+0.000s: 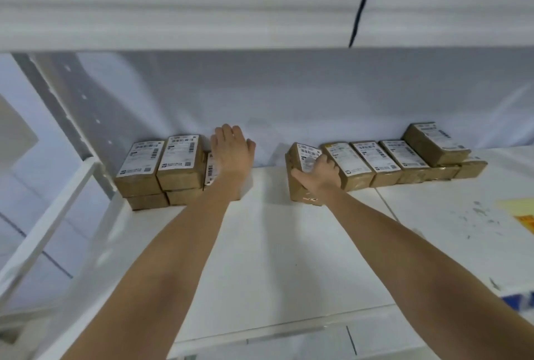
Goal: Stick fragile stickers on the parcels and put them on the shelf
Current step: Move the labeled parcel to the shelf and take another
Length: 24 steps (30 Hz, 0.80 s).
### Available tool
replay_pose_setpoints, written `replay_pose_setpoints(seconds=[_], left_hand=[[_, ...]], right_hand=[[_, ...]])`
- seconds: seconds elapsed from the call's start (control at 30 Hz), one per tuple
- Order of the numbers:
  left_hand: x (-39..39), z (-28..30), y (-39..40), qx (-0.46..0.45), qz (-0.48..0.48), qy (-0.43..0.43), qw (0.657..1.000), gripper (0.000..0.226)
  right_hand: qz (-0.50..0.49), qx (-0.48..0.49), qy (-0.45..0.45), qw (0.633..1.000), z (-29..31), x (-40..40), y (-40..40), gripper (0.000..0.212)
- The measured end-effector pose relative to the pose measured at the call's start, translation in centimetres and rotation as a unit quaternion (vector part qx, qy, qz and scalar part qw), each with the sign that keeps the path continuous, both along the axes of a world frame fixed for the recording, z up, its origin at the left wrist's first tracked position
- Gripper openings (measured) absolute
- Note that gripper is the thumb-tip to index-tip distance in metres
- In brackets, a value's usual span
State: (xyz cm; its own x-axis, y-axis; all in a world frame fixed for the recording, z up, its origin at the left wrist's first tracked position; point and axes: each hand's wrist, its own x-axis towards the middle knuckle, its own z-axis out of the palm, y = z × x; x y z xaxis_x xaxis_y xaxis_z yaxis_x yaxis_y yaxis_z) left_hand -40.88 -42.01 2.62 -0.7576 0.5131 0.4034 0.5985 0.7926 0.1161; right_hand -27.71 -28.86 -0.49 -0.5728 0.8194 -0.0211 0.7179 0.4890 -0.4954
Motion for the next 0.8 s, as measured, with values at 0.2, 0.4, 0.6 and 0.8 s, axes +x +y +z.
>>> replay_pose_setpoints(seconds=[0.2, 0.4, 0.6, 0.8], left_hand=[[8.8, -1.5, 8.4, 0.086, -0.061, -0.324, 0.94, 0.065], [11.2, -4.2, 11.6, 0.177, -0.154, -0.494, 0.837, 0.068], [15.7, -4.8, 14.1, 0.191, -0.227, -0.531, 0.794, 0.055], [19.8, -4.9, 15.2, 0.198, -0.278, -0.6, 0.724, 0.046]], right_hand=[[0.014, 0.046, 0.062, 0.997, 0.1, 3.0, 0.4, 0.06], [-0.017, 0.103, 0.114, 0.988, -0.7, 8.4, 1.5, 0.082], [-0.095, -0.088, 0.273, 0.953, -1.2, 16.0, 3.8, 0.072], [-0.205, -0.267, 0.303, 0.892, -2.6, 24.0, 4.8, 0.051]])
